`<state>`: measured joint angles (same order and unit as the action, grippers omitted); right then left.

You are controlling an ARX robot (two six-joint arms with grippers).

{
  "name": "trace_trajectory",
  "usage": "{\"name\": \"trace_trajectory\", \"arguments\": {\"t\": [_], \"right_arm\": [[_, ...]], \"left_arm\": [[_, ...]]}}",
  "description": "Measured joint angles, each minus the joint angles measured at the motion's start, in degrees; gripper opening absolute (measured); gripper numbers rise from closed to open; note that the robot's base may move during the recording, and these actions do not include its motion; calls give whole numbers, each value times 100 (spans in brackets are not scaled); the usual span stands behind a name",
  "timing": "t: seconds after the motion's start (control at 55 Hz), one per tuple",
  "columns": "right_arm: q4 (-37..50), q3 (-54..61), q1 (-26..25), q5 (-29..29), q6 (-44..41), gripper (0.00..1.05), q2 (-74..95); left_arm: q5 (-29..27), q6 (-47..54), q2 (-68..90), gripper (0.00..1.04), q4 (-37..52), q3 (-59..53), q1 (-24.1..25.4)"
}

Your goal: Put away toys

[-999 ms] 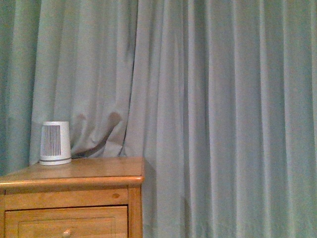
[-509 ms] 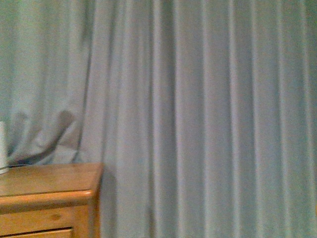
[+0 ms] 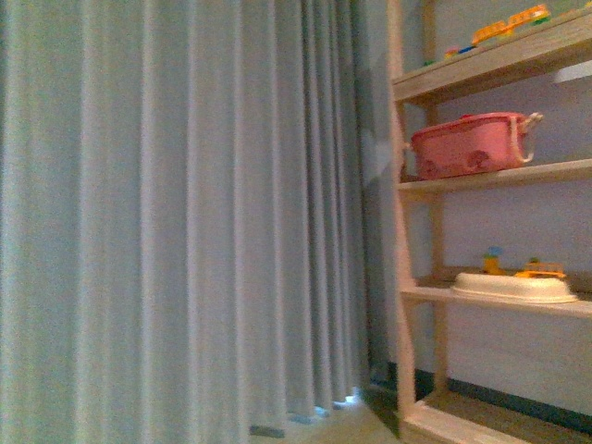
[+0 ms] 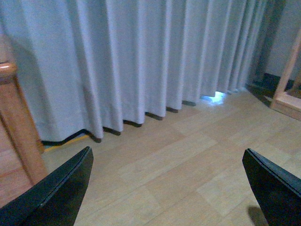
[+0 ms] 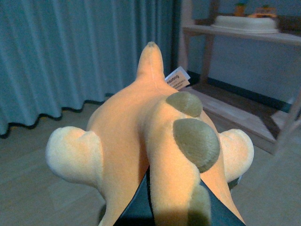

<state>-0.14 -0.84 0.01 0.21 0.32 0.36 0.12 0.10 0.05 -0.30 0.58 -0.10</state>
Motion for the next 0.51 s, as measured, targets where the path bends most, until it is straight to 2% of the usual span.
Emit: {"name": "trace_trajectory", "arguments": {"t": [0.509], "right_arm": [[0,0,2,-20,0,6,0]], "left_arm": [[-11,0,-4,98,0,0,-2]]}}
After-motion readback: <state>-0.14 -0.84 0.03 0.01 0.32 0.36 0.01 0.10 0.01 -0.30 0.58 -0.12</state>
